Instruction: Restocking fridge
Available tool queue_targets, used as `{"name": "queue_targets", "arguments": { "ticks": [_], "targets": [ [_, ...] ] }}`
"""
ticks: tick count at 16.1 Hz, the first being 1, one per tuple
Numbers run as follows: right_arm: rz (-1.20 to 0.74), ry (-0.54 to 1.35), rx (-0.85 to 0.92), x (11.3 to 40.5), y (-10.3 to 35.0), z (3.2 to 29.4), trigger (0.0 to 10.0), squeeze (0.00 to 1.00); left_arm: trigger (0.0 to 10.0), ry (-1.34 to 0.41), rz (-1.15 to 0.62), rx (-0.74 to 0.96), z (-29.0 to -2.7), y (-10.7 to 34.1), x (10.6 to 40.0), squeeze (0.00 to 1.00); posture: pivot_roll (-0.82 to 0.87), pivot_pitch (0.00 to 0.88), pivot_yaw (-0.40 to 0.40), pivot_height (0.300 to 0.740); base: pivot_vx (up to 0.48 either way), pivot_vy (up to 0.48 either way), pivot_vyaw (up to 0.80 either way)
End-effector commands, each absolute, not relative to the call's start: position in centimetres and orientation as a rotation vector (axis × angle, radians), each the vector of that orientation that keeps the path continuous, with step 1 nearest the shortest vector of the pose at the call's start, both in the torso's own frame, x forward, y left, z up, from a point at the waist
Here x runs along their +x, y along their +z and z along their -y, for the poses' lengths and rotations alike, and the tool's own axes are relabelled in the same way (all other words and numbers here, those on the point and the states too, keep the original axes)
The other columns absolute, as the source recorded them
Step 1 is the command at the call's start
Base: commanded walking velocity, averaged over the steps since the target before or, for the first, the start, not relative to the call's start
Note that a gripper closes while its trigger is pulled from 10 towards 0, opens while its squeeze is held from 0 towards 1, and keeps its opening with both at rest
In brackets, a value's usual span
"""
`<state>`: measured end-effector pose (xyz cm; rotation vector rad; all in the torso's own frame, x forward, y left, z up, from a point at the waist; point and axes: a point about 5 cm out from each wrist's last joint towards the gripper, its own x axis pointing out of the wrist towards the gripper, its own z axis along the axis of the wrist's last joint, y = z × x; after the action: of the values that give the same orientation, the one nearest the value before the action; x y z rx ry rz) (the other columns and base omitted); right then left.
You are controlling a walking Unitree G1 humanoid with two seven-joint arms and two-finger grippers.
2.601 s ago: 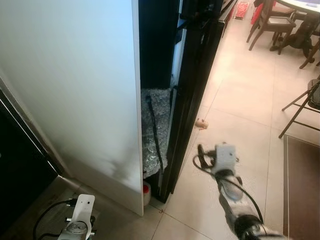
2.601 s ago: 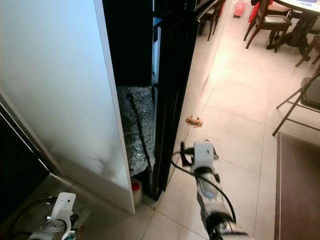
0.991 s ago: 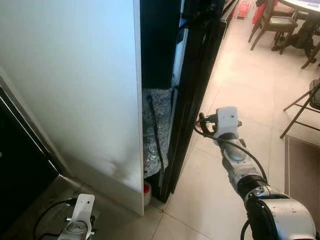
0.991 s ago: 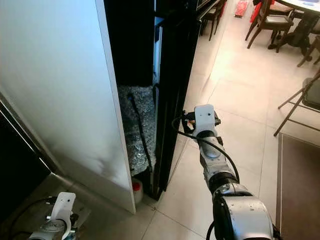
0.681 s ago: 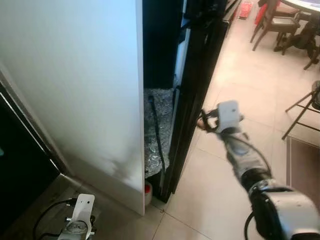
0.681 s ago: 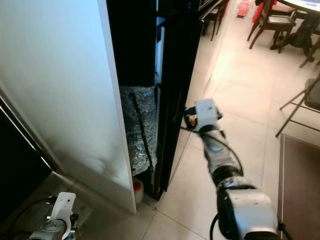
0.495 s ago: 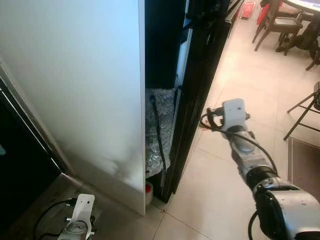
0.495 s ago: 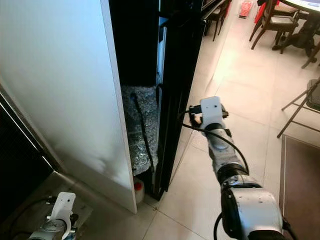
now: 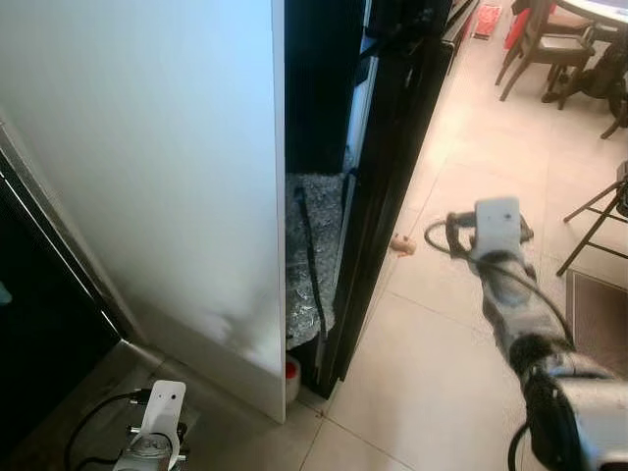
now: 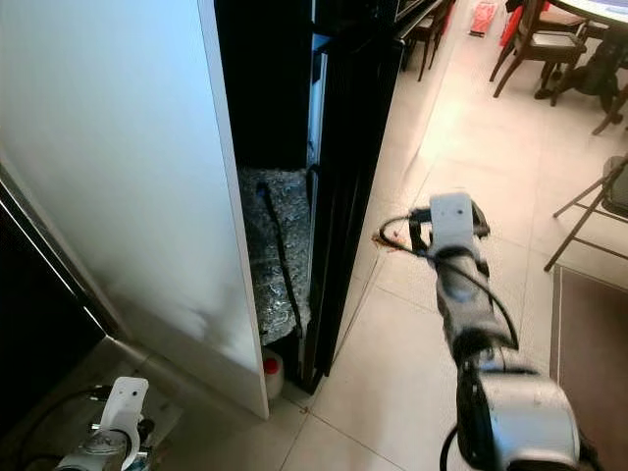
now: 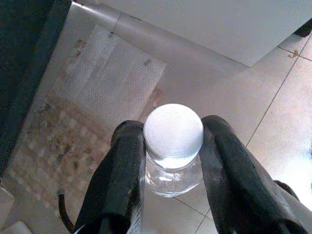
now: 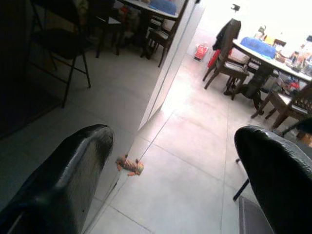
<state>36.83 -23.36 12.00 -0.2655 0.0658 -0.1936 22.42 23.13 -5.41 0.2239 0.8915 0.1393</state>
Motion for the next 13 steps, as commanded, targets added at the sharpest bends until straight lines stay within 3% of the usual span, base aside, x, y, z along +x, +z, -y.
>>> {"name": "queue_targets", "arguments": {
  "ticks": [1,7,13],
  "targets": [
    [-0.055,-0.216,-0.226,36.5,11.6,23.3,10.0,0.00,10.0,0.133,-0.881,0.219,-23.0,-5.3,22.6,0.00,0.05,0.006,-0.036,0.740,0.000,0.000,0.00],
    [0.056,-0.129,-0.099,34.8,9.2,18.6,10.0,0.00,10.0,0.133,-0.827,0.201,-22.9,-5.1,22.8,0.00,0.04,0.008,-0.037,0.740,0.000,0.000,0.00],
    [0.089,-0.131,-0.118,35.2,10.0,18.8,10.0,0.00,10.0,0.118,-0.844,0.188,-22.9,-5.2,22.7,0.00,0.04,0.014,-0.038,0.740,0.000,0.000,0.00]
  ]
}}
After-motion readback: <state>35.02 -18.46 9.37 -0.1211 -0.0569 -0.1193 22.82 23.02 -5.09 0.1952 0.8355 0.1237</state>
